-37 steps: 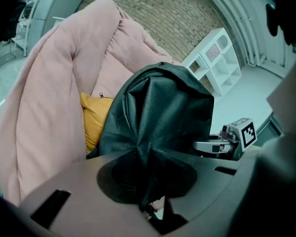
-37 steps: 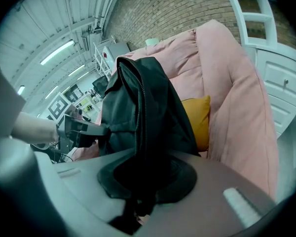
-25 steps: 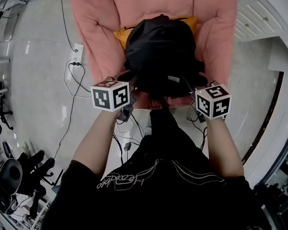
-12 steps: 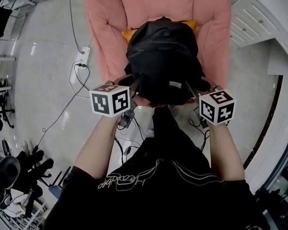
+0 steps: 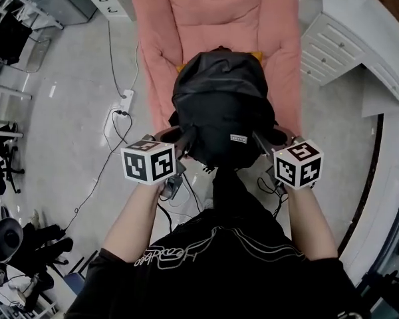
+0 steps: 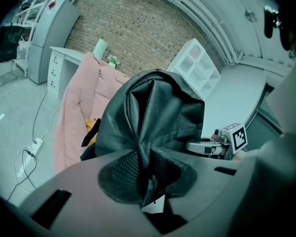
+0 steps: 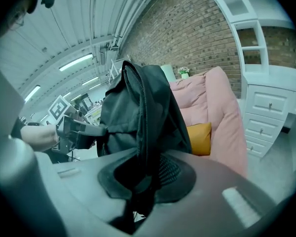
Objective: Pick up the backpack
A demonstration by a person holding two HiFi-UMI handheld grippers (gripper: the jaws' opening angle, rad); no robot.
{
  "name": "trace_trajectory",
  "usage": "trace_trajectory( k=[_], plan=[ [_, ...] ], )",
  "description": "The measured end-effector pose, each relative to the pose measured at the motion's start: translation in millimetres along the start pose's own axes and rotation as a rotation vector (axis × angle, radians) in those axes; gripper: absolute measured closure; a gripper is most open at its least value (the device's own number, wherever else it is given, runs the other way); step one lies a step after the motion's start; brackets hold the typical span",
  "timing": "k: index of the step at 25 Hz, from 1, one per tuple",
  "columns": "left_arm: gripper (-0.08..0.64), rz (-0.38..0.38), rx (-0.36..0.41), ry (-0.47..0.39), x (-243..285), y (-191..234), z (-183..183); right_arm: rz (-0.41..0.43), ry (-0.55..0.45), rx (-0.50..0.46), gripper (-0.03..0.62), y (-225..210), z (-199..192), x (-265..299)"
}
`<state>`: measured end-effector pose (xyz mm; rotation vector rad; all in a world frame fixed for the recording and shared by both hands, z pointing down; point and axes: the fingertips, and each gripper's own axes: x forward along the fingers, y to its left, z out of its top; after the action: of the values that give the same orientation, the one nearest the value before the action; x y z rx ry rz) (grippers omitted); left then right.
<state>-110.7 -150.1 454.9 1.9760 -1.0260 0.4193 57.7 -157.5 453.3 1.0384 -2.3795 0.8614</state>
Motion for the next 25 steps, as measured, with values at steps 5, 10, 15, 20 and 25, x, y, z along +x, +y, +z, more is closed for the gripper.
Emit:
trace_trajectory(
  k=[5,10,15,20,25],
  plan=[
    [0.505,-0.012,0.048,-0.041,-37.5,-26.0,8.1,0.007,-0.072,0.026,0.54,29.5,11.6,-33.3],
    [0.506,-0.031,0.056,-0.065,-75.7,-49.9,2.4,0.003,-0.1,0.009,0.54,62.2,12.5,-65.9],
    [0.506,-0.067,0.054,-0.08,-106.3,-65.8,-5.3,-0.003,-0.12,-0.017,0.54,90.7,12.0,-90.8],
    [0.506,-0.099,0.061,-0.098,-129.5,-79.4,-12.9,0.0,-0.145,-0.017,0.54,109.5,9.2,-108.9],
    [0.506,-0.113,0.077,-0.117,-144.1,-91.7,-14.7,-0.012,-0.177,-0.023,0.54,122.0,9.7,-125.4]
  ],
)
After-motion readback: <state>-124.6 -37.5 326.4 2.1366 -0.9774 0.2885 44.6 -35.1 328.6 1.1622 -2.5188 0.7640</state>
